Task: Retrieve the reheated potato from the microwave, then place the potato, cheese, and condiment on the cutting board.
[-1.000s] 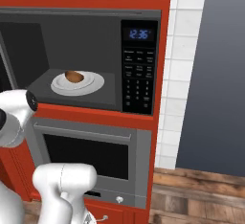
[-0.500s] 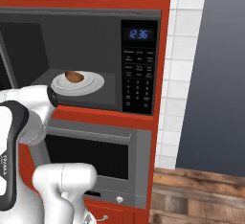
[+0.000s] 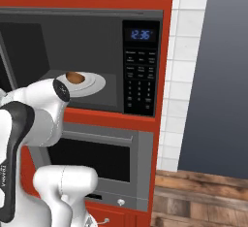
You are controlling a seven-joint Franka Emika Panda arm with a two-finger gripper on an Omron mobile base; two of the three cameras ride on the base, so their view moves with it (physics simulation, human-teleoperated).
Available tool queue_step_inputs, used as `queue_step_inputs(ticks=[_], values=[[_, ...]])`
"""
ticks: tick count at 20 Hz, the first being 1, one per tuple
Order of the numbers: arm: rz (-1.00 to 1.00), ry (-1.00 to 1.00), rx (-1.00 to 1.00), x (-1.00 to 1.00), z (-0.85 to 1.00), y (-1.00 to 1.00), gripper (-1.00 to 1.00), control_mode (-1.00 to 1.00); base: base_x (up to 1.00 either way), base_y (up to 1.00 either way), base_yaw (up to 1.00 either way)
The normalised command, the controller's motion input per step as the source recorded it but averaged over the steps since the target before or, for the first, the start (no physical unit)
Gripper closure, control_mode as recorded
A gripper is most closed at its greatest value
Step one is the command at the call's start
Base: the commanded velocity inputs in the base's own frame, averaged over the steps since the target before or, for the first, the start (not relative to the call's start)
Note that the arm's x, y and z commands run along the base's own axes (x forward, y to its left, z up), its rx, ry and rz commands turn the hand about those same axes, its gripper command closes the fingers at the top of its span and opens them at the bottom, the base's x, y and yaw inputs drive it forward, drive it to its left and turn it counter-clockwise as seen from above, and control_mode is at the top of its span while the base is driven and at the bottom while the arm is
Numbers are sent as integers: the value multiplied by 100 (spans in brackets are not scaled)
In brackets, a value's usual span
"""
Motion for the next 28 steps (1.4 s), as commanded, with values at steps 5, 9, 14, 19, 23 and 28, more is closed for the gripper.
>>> queue_step_inputs(ticks=[5, 9, 14, 19, 23, 28], values=[[-10, -18, -13, 1, 6, -43, -100, -100, 0, 0, 0], [-2, -19, -9, 11, 14, -36, -100, -100, 0, 0, 0], [2, -34, -14, 13, 10, -20, -100, -100, 0, 0, 0], [-9, -13, -11, 30, 11, -5, -100, -100, 0, 0, 0], [-10, -5, -2, 38, 11, -10, -100, -100, 0, 0, 0], [0, -30, -1, 38, 1, -3, -100, -100, 0, 0, 0]])
